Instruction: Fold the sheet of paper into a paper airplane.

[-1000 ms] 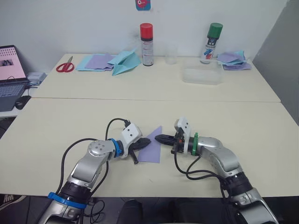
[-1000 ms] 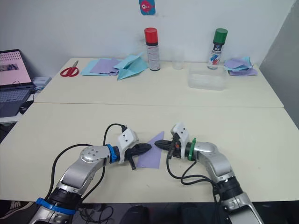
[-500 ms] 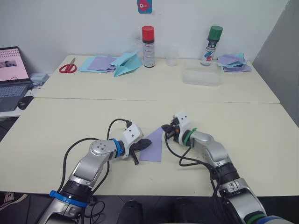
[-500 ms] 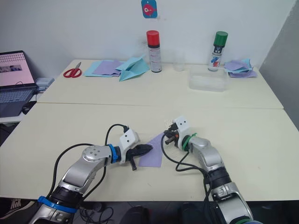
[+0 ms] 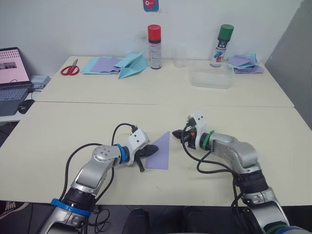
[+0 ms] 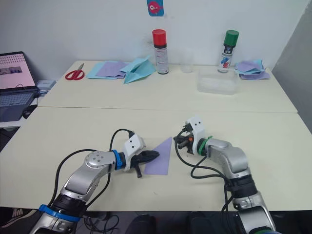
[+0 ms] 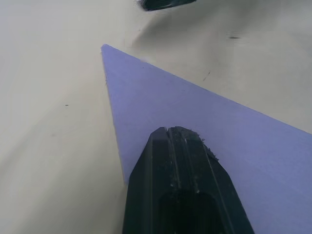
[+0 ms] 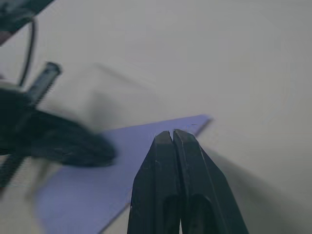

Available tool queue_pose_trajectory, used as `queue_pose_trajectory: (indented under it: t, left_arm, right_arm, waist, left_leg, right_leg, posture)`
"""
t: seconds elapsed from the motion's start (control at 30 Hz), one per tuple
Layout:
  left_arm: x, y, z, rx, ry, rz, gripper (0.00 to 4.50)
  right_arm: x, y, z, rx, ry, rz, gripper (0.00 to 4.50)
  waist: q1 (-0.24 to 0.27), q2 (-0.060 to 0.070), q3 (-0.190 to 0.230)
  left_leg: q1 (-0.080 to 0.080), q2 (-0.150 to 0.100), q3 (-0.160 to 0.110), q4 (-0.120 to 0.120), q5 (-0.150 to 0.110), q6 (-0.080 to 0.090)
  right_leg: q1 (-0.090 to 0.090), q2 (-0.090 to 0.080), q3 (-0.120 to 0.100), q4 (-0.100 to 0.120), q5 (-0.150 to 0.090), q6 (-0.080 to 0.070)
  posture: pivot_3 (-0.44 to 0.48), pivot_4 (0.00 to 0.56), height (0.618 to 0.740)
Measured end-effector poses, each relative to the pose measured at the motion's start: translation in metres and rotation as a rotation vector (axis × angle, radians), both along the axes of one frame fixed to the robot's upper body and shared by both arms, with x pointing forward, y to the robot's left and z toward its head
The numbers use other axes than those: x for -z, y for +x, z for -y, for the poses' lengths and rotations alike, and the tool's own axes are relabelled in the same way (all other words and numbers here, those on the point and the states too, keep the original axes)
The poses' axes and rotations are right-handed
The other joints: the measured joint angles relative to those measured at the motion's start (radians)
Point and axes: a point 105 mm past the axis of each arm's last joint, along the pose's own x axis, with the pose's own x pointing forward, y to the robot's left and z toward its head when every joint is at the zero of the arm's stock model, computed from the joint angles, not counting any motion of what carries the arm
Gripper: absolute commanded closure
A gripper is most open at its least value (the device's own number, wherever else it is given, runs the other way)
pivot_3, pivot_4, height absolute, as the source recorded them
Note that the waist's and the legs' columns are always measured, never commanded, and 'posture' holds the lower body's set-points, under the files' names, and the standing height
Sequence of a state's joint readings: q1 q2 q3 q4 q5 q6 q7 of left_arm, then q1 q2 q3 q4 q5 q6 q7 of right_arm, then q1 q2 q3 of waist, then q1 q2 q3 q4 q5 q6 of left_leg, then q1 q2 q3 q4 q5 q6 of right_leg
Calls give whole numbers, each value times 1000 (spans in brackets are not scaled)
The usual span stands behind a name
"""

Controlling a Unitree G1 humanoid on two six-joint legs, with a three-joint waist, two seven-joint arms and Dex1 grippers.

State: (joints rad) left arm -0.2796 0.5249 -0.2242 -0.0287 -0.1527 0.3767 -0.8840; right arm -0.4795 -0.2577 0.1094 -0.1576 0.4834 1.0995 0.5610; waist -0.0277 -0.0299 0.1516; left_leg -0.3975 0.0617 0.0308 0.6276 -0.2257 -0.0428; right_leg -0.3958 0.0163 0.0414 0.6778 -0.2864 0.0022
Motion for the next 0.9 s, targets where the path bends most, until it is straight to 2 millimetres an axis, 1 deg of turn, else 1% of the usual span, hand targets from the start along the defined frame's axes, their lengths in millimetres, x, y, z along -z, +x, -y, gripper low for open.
queue_pose_trajectory:
  t: [0.07, 0.13, 0.37, 0.7, 0.77, 0.9]
  left_arm:
    - [0, 1, 1, 0, -2, 0, 4500]
    - [0, 1, 2, 2, -3, 0, 4500]
    - [0, 2, 4, 4, -12, 0, 4500]
    - [0, 3, 6, -7, -19, 8, 4500]
    - [0, 3, 6, -9, -20, 11, 4500]
    - [0, 2, 6, -9, -21, 13, 4500]
  right_arm:
    - [9, -9, -3, -2, -16, -81, 2915]
    - [21, -16, -4, 7, -44, -150, 2289]
    - [21, -24, -7, 4, -91, -167, 2289]
    - [19, -32, -36, -10, 5, -299, 2289]
    - [18, -32, -39, -17, 6, -312, 2289]
    - [19, -34, -40, -20, 11, -330, 2289]
  waist:
    - [0, 0, 0]
    - [0, 0, 0]
    - [0, 0, 0]
    - [-3, 0, 0]
    - [-3, 0, 0]
    - [-3, 0, 0]
  left_leg:
    - [0, 0, 0, 0, 0, 0]
    - [-1, -1, 1, 1, 0, 0]
    - [-2, -1, 1, 1, 0, 0]
    - [-2, 0, 1, 0, 0, 0]
    - [-3, 0, 1, 0, 0, 0]
    - [-3, 0, 1, 0, 0, 0]
  right_leg:
    - [0, 0, 0, 0, 0, 0]
    - [-1, 0, 1, 0, 0, 0]
    - [-1, -1, 1, -2, 0, 1]
    - [-3, 0, 1, -1, 0, 1]
    - [-3, 0, 1, -1, 0, 1]
    - [-4, 0, 1, -1, 0, 1]
  posture:
    - [0, 150, 740]
    - [0, 150, 740]
    - [0, 150, 740]
    - [0, 150, 740]
    - [0, 150, 740]
    - [0, 150, 740]
